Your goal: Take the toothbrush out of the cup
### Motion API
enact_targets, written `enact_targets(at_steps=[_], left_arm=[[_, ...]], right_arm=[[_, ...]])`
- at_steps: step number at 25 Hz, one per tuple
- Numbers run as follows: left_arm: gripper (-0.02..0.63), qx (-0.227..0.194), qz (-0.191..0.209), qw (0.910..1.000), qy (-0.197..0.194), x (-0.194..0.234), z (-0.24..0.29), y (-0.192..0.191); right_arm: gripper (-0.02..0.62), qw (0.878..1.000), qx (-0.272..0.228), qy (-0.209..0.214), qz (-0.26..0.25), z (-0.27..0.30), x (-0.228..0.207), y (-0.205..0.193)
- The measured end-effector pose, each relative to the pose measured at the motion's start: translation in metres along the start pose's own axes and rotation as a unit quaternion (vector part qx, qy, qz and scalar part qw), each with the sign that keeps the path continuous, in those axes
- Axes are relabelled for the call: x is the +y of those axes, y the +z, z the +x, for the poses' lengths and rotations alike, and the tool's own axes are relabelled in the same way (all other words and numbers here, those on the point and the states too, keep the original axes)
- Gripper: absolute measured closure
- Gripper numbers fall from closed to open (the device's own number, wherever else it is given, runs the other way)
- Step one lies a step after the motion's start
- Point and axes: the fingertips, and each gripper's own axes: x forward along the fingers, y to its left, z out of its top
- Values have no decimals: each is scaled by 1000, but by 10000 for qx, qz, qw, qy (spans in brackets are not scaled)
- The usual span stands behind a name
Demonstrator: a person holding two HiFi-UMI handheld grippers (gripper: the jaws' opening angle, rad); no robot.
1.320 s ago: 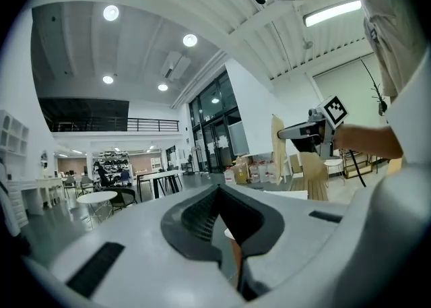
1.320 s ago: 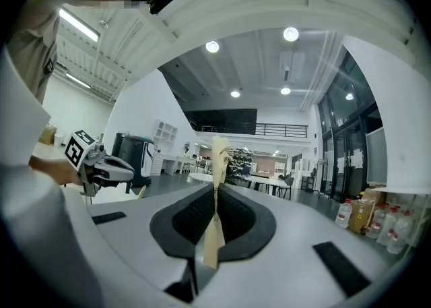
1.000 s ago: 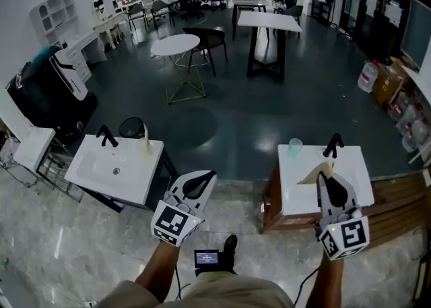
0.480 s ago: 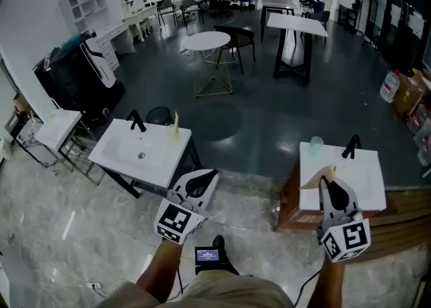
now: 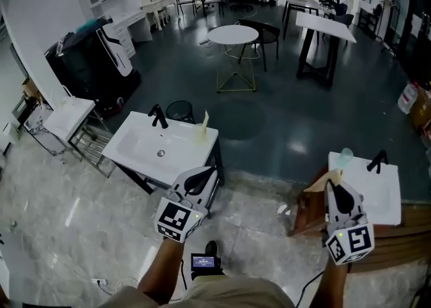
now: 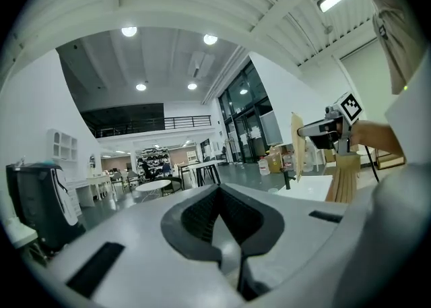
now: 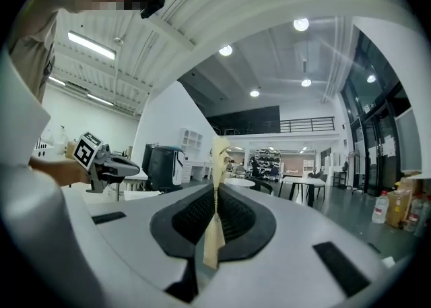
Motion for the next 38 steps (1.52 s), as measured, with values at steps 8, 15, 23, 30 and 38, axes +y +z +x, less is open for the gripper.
enact_targets(at_steps=[8,15,23,30,38], left_arm=[[600,425,-101,9990,34,132,45,-81],[600,718,-165,9973,-74,207,121,-154],[540,1149,-151,9933,-4,259,210,-250],[476,1352,-100,9904,278,299,269,-310],[449,1478,12,9890,-8,301,315,-367]], right_arm=[[581,9996,237,127,58,128,56,-20],[581,9987,435,247,58,215,76,-59],[581,9969,706,325,-116,293,85,-112],[581,9928,1125,408,68,343,94,-171],[581,9875,1469,406,409,377,102,-240]])
